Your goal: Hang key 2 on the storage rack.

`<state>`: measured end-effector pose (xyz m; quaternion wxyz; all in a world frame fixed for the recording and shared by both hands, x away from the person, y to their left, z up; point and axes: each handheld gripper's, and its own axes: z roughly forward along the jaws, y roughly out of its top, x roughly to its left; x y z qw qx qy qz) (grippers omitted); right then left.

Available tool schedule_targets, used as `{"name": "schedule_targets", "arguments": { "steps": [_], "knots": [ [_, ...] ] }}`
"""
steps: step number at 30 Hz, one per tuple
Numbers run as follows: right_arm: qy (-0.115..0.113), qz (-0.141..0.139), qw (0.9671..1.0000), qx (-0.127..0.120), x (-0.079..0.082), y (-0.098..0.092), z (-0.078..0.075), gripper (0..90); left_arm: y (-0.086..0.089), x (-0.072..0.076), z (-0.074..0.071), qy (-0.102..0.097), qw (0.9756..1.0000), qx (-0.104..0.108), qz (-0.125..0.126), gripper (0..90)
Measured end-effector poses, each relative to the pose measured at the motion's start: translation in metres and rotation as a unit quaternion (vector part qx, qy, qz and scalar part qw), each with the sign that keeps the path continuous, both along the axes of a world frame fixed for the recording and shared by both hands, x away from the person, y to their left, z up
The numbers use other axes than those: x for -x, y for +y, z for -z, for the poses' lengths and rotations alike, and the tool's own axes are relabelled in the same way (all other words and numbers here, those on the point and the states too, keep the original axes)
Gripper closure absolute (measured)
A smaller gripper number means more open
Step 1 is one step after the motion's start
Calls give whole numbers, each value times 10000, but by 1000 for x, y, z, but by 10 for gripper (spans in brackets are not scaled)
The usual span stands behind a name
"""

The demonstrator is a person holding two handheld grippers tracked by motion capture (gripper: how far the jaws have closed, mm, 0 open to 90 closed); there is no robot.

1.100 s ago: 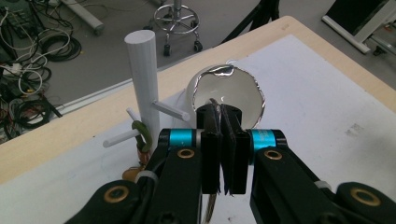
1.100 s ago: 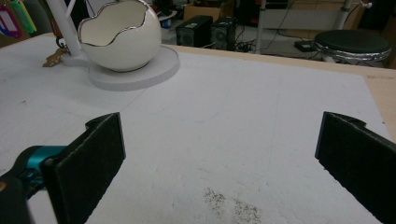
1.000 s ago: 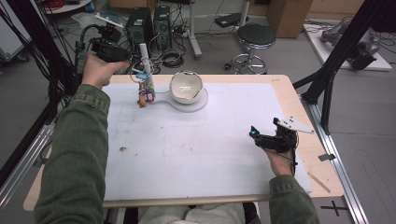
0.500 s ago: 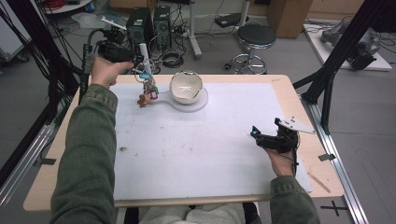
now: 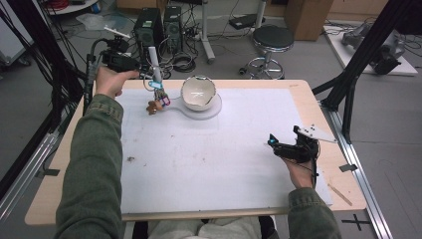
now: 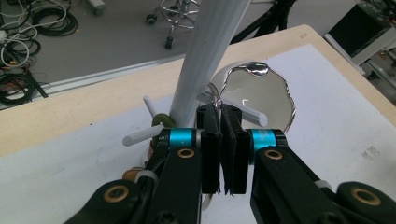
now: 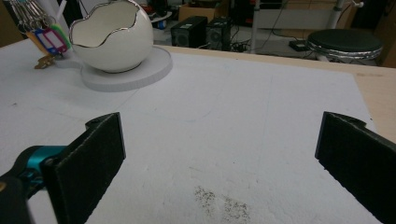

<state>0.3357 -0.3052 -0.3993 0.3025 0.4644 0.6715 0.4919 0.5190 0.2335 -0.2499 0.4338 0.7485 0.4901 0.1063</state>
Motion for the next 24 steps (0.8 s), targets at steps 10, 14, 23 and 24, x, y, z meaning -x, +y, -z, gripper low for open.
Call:
{"name": "schedule_targets", "arguments": {
  "steps": [10,14,23,24],
  "knots": [
    [-12,-5,10000,0,0,1,0,5,-2,3,-1,118,9999,126,9,604],
    [-14,-13,10000,-13,0,0,0,5,-1,6,-1,75,9999,142,-39,477],
    [-8,-18,10000,-3,0,1,0,6,2,15,3,-78,9998,97,-154,230],
    [-1,-13,10000,-13,0,2,0,5,2,15,3,-76,9997,47,-218,189]
  ]
}}
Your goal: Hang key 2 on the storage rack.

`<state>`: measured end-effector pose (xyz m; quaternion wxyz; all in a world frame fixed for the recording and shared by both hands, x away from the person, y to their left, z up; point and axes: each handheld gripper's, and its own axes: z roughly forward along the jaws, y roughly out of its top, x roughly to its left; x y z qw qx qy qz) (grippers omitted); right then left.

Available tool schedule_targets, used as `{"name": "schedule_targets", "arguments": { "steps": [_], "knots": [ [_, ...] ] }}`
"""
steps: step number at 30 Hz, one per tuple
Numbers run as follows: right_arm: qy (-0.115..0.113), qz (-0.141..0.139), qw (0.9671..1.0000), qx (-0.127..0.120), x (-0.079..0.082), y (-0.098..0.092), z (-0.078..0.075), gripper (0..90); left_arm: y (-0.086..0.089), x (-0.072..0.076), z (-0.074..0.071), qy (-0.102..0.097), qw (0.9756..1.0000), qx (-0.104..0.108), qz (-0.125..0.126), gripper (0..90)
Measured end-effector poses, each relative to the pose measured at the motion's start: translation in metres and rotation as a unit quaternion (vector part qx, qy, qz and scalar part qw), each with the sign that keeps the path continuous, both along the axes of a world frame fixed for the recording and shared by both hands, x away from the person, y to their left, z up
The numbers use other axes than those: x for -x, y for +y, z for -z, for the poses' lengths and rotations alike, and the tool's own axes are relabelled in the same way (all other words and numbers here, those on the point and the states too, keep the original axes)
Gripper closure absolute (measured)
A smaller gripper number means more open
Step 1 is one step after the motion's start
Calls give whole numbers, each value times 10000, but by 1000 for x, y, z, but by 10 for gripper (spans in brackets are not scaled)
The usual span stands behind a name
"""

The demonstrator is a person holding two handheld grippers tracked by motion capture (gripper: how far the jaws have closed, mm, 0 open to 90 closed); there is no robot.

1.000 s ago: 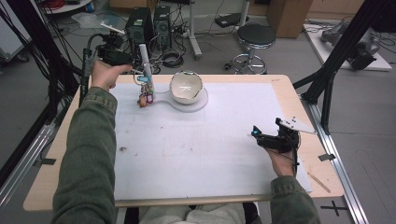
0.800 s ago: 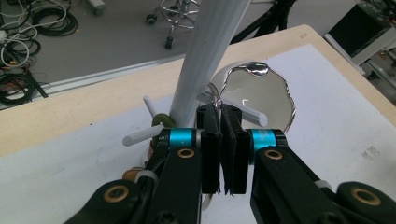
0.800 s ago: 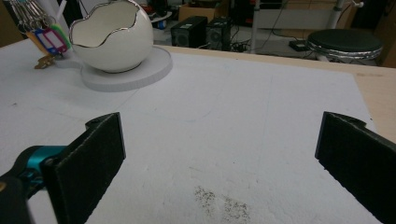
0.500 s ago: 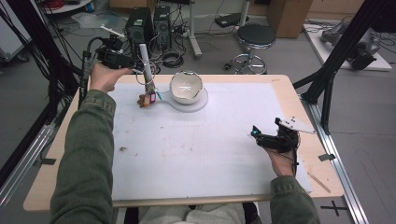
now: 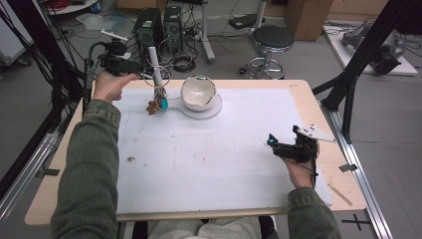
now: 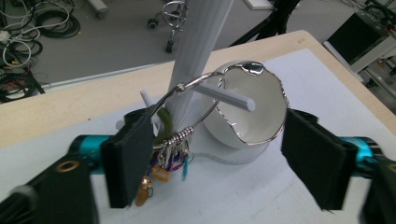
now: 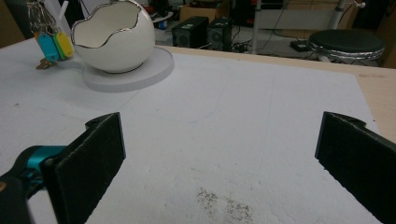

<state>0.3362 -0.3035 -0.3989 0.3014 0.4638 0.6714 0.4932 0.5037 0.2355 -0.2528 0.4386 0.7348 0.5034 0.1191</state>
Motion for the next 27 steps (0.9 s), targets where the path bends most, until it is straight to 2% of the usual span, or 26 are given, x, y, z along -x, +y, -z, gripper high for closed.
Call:
{"name": "schedule_targets", "arguments": {
  "steps": [2,7,9,11,12,19,22,27],
  "knots": [
    [3,3,10000,-1,0,0,0,6,1,2,-1,-17,10000,-69,-70,143],
    [-5,33,10000,-5,0,-1,0,5,1,8,-8,-36,10000,64,-54,67],
    [-6,40,10000,-9,0,-1,0,6,-1,10,-9,-8,10000,-13,-69,19],
    [-6,39,10000,-15,0,-1,0,5,-3,14,-10,-97,9999,-75,-104,16],
    [-8,37,10000,-9,0,-1,0,6,-3,16,-10,-114,9999,-18,-88,16],
    [-22,50,10000,0,0,-1,0,6,3,27,-8,-184,9998,14,-78,16],
    [-5,56,10000,-8,0,-1,0,5,8,34,-10,-315,9994,149,-69,16],
    [0,62,10000,-15,0,-1,0,5,10,47,-8,-378,9992,119,-95,16]
  ]
}}
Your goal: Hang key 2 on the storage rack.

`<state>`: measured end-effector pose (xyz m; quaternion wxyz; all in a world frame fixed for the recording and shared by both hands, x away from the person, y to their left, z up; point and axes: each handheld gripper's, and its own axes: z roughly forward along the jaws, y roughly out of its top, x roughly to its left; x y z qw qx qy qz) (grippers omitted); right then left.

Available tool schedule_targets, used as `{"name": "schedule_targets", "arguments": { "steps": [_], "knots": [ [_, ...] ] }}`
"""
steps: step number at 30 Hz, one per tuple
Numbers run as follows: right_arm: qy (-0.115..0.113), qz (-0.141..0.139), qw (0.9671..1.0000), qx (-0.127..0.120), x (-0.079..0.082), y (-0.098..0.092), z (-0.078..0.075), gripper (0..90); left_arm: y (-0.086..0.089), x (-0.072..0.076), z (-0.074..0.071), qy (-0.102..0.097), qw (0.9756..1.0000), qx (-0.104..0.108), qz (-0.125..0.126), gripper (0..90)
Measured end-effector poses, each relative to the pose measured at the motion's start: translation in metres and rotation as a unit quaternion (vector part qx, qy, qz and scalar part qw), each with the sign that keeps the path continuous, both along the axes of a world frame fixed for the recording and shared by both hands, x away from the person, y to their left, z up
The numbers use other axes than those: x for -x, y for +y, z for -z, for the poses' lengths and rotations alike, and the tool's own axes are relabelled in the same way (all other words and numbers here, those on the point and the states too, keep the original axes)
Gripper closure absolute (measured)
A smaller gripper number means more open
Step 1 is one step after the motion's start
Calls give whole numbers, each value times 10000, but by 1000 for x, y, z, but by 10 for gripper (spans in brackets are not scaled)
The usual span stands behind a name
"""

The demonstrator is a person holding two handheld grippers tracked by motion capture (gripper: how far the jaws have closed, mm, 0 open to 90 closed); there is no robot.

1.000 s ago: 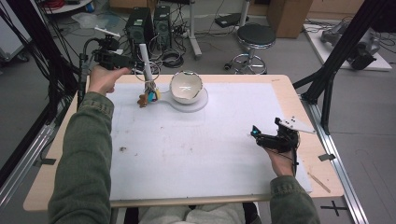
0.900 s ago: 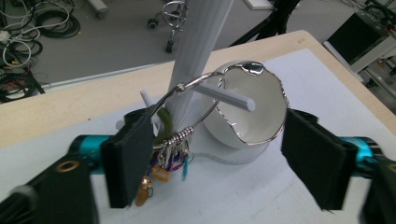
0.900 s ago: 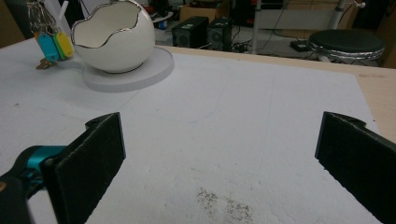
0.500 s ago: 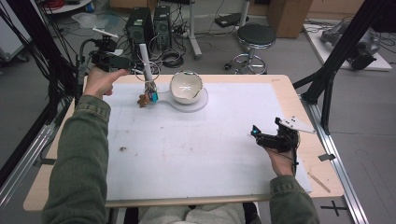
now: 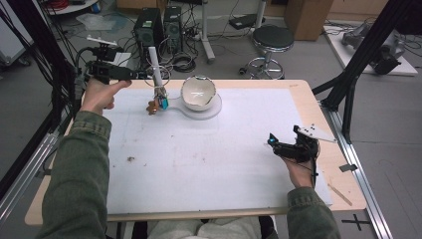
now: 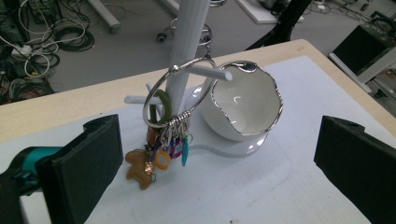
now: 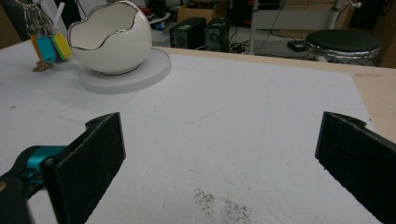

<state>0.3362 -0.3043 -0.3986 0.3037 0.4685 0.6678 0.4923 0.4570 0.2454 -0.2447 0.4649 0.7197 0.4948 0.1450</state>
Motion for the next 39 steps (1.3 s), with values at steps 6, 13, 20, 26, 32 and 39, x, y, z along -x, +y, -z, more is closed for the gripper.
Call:
{"name": "schedule_targets", "arguments": {
  "steps": [6,13,20,26,32,39],
  "knots": [
    [-19,-11,10000,7,0,1,0,5,4,10,6,-65,10000,30,2,16],
    [-14,-11,10000,8,-1,1,0,5,3,19,9,-145,9999,59,8,16],
    [-6,-33,10000,17,-2,2,0,5,-1,27,14,-102,9998,-42,148,16],
    [14,-49,10000,35,-2,3,1,5,0,32,22,-56,9998,-14,198,16],
    [5,-70,10000,43,-3,3,1,6,-4,42,31,-71,9997,-25,243,16],
    [12,-87,10000,38,-3,4,1,5,-12,56,35,-152,9992,-91,364,16]
  ]
}}
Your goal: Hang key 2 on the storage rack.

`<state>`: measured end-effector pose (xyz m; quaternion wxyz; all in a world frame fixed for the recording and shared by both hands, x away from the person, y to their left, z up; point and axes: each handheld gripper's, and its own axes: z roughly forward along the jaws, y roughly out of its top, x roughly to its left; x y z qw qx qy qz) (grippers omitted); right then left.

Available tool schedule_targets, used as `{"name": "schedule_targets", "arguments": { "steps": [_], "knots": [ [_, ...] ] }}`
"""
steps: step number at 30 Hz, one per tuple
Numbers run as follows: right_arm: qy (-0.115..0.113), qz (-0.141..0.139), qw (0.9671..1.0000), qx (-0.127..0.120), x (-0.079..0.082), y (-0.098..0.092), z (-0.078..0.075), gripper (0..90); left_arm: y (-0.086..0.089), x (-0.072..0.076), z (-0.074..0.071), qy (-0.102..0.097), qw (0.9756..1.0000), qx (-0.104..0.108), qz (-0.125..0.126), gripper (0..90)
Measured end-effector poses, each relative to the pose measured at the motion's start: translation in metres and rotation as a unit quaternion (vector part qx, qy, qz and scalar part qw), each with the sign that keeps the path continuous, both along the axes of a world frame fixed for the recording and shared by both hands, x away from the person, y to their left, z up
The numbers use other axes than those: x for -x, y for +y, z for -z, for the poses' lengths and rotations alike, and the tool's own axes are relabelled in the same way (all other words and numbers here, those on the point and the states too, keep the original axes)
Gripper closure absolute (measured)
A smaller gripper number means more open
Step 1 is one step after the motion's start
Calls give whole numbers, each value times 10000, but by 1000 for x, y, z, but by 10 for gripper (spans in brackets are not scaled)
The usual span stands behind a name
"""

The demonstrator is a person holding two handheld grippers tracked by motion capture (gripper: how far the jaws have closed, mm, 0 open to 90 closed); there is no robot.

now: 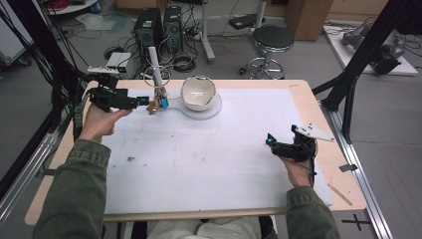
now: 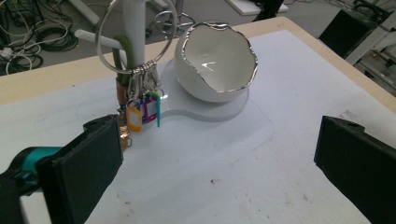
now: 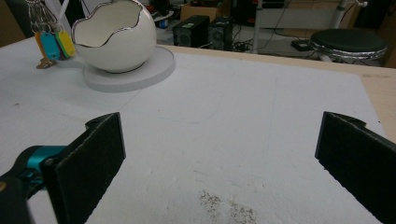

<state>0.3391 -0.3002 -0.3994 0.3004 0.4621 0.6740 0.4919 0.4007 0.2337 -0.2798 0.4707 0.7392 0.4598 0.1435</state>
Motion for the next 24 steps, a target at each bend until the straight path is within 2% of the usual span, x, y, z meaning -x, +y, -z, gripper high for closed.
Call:
{"name": "schedule_targets", "arguments": {
  "steps": [5,9,19,24],
  "knots": [
    [18,-2,10000,3,0,1,0,5,-1,8,6,-14,9999,-124,59,16],
    [3,3,10000,21,-1,1,0,5,2,13,8,-37,9999,-112,34,16],
    [15,-2,10000,3,0,1,0,5,15,27,20,-98,9999,-33,-128,16],
    [6,-7,10000,14,0,3,0,5,19,34,28,-152,9995,-114,-262,16]
  ]
}}
